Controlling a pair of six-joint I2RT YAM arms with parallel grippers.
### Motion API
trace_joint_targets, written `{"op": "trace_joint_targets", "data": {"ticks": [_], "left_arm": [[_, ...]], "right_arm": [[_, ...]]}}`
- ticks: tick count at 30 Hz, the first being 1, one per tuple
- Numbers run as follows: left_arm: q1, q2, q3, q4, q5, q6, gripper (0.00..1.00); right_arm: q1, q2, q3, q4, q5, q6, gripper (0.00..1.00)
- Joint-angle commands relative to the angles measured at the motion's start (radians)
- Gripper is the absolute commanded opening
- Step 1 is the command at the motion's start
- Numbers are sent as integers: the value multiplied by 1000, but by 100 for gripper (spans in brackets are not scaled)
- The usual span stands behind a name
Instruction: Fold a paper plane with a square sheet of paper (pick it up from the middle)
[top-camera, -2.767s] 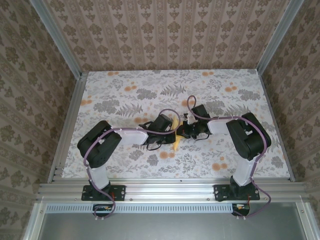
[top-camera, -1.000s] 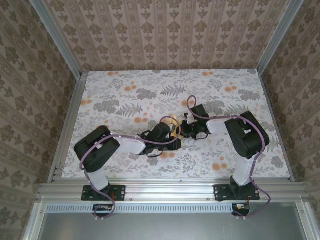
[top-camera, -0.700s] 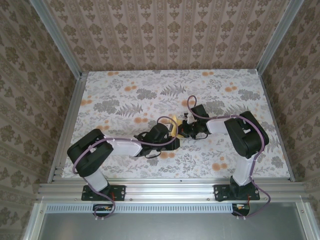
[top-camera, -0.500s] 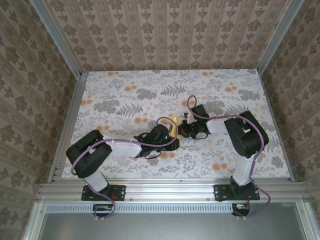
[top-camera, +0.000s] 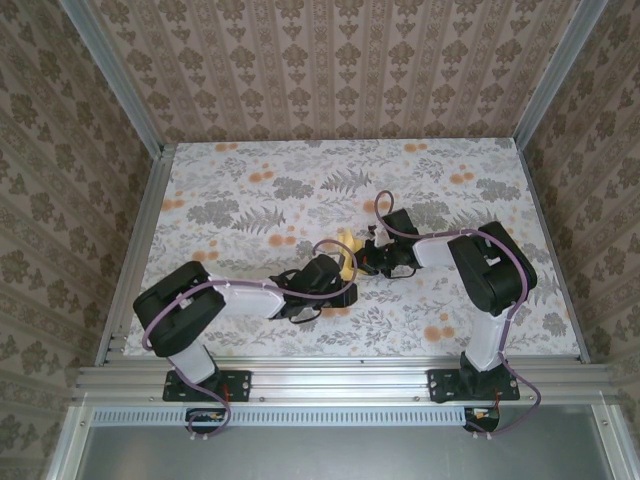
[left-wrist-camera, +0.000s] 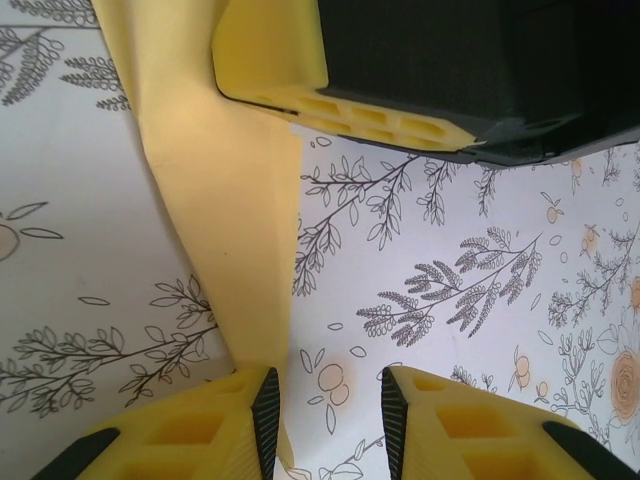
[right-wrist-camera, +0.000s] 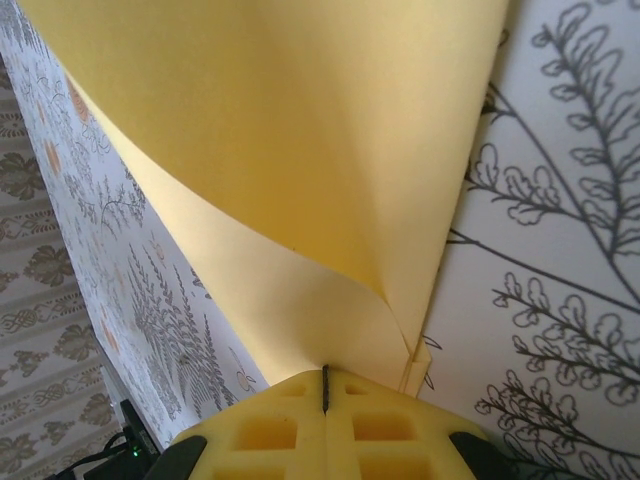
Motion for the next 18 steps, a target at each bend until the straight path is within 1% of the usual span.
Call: {"op": "trace_joint_targets", "data": {"ticks": [1, 9, 13, 18], "left_arm": [[-11, 29, 33, -39, 12, 14, 36], [-19, 59, 57, -66, 20, 26, 36], [-22, 56, 66, -109, 15, 37, 36], [-19, -8, 65, -126, 7, 62, 36]], "right_arm": [[-3, 100, -57, -117, 156, 13, 4], [-3, 103, -61, -115, 156, 14, 4], [-3, 104, -62, -116, 159, 16, 4], [-3, 102, -63, -113, 156, 16, 4]]}}
